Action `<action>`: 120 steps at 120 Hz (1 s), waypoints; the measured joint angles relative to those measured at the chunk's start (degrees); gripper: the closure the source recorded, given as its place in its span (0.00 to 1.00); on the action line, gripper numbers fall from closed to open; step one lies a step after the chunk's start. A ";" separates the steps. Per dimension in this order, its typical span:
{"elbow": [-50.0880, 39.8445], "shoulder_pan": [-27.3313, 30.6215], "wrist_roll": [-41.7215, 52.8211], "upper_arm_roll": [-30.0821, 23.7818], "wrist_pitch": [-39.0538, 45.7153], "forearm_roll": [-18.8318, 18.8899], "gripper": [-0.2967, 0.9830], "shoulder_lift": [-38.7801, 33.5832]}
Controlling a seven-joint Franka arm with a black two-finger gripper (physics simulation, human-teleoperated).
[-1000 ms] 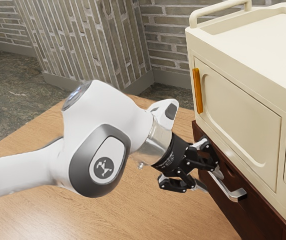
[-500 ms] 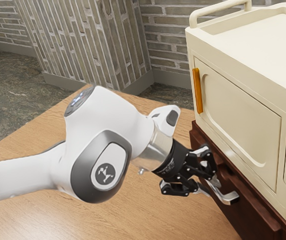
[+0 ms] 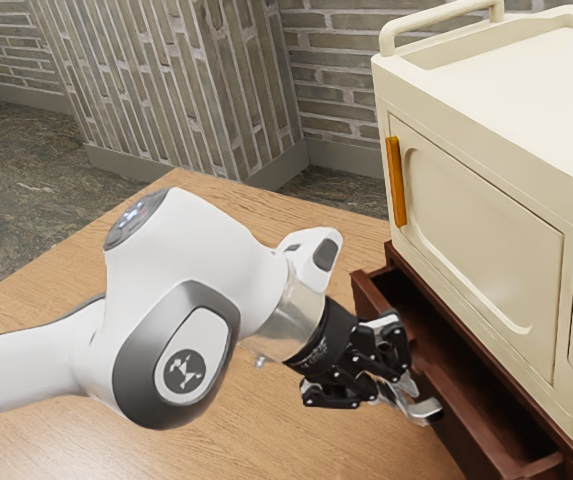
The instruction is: Pull the drawer handle with one arm to open the drawer
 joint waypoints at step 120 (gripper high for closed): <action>-7.06 0.02 -1.07 1.75 -6.66 -0.21 0.78 -11.38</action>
